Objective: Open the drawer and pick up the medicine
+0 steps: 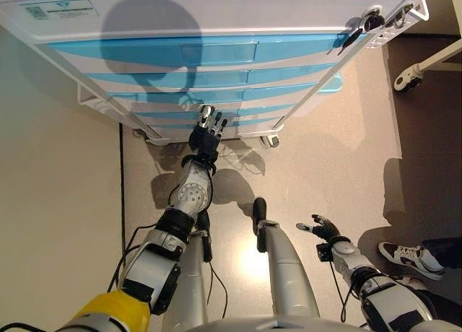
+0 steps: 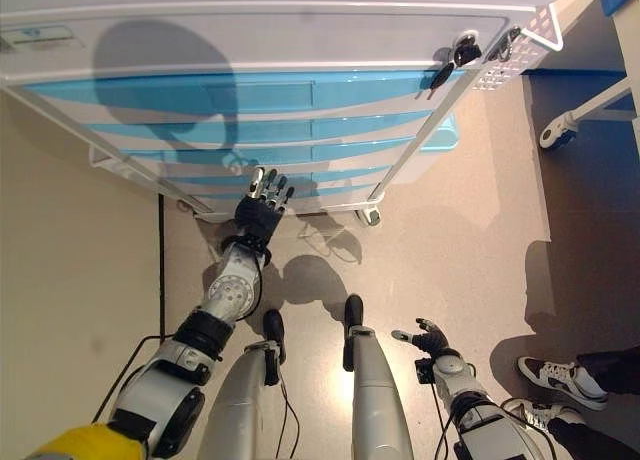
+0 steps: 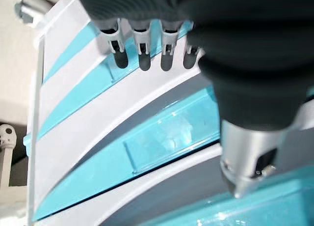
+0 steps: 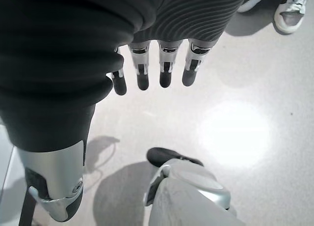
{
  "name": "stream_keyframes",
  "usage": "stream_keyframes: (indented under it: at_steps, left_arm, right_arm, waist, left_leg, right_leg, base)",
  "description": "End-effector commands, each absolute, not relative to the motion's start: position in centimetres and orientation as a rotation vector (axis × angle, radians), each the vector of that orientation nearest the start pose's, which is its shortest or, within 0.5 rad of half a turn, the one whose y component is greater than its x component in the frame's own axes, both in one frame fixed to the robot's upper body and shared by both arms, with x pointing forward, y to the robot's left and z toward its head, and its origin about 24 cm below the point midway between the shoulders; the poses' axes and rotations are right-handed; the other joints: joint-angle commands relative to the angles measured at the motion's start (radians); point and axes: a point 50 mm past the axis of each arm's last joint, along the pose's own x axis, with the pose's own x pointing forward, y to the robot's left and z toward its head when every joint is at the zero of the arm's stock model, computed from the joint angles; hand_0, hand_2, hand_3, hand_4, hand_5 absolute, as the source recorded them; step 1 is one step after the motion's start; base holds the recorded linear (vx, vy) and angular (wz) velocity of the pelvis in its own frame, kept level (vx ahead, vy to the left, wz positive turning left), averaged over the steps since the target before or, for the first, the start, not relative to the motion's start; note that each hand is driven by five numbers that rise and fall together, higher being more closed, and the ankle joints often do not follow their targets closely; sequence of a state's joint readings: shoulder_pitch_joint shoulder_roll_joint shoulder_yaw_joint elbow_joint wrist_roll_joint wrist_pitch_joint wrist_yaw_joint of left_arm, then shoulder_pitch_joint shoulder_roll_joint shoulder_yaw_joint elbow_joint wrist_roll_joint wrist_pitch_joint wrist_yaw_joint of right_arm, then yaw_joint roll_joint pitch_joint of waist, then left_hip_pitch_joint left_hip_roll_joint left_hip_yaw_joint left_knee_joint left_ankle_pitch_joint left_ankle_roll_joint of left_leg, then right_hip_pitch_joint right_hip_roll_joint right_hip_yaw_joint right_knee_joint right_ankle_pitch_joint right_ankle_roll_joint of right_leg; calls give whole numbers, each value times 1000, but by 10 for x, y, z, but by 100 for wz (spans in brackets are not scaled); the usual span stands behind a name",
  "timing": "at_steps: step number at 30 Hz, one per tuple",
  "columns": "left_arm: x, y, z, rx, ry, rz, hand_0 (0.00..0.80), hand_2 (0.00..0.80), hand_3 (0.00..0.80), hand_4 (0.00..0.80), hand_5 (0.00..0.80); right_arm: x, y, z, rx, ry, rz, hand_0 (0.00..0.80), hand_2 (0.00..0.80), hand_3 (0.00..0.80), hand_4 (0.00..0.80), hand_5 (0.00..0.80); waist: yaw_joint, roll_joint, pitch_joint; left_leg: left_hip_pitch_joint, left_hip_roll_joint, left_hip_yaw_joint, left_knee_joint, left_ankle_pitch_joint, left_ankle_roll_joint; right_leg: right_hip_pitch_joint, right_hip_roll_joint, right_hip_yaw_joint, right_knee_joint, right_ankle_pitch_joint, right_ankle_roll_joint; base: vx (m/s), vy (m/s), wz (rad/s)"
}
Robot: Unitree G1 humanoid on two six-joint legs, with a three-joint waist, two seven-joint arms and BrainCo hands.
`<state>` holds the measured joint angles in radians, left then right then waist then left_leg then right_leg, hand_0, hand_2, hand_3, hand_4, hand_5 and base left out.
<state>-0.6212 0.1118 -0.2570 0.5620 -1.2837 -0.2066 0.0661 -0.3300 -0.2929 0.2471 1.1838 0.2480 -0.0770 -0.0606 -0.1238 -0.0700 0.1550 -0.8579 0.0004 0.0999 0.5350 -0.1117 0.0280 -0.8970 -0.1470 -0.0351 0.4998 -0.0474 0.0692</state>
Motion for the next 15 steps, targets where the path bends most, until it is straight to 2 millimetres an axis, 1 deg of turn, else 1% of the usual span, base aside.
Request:
stream_keyframes:
  at_steps: [1, 2, 3, 4, 5, 6, 8, 15]
  left_arm:
    - [370, 84, 156, -1036, -202, -295, 0, 0, 0, 0, 0]
    - [371, 86, 161, -1044, -222, -287, 0, 0, 0, 0, 0]
    - [371, 86, 161, -1044, -222, -287, 0, 0, 0, 0, 0]
    - [374, 93, 168, -1042, -250, -267, 0, 0, 0, 0, 0]
    - [374, 93, 168, -1042, -251, -267, 0, 0, 0, 0, 0]
    - [375, 97, 172, -1050, -271, -257, 0, 0, 0, 0, 0]
    - [376, 101, 174, -1061, -283, -243, 0, 0, 0, 0, 0]
    - [373, 106, 178, -1065, -313, -251, 0, 0, 0, 0, 0]
  right_arm:
    - [218, -251, -104, -275, 832, -130, 0, 0, 0, 0, 0]
    - [219, -250, -104, -274, 828, -124, 0, 0, 0, 0, 0]
    - [219, -250, -104, -275, 828, -124, 0, 0, 0, 0, 0]
    - [220, -249, -103, -273, 826, -122, 0, 0, 0, 0, 0]
    - [220, -249, -103, -273, 826, -121, 0, 0, 0, 0, 0]
    - [220, -248, -104, -275, 828, -116, 0, 0, 0, 0, 0]
    - [220, -247, -104, -276, 824, -112, 0, 0, 0, 0, 0]
    - [218, -249, -105, -283, 840, -108, 0, 0, 0, 0, 0]
  waist:
    - [-23, 44, -35]
    - [-23, 44, -37]
    - [-23, 44, -37]
    - [-22, 45, -38]
    - [-23, 45, -38]
    - [-22, 46, -39]
    - [-21, 46, -39]
    - [-16, 47, -48]
  left_leg:
    - [-11, -17, -39, -47, -19, -9]
    - [-10, -17, -40, -52, -19, -9]
    - [-10, -17, -40, -52, -19, -9]
    - [-9, -16, -40, -57, -17, -10]
    - [-9, -16, -40, -58, -17, -10]
    - [-6, -15, -40, -66, -14, -11]
    - [-6, -16, -40, -68, -13, -11]
    - [-10, -16, -46, -69, -12, -11]
  right_leg:
    - [2, -1, -16, -36, 28, 45]
    - [3, -1, -16, -43, 32, 46]
    - [3, -1, -16, -43, 32, 46]
    - [5, -2, -17, -50, 36, 47]
    - [5, -2, -17, -50, 36, 47]
    - [6, -1, -17, -57, 39, 49]
    - [7, 0, -17, -57, 38, 48]
    - [5, -2, -21, -59, 41, 48]
  base:
    - [0, 0, 0]
    - [0, 0, 0]
    - [0, 0, 0]
    - [0, 0, 0]
    - [16, -3, -4]
    - [0, 0, 0]
    - [0, 0, 0]
    - [0, 0, 0]
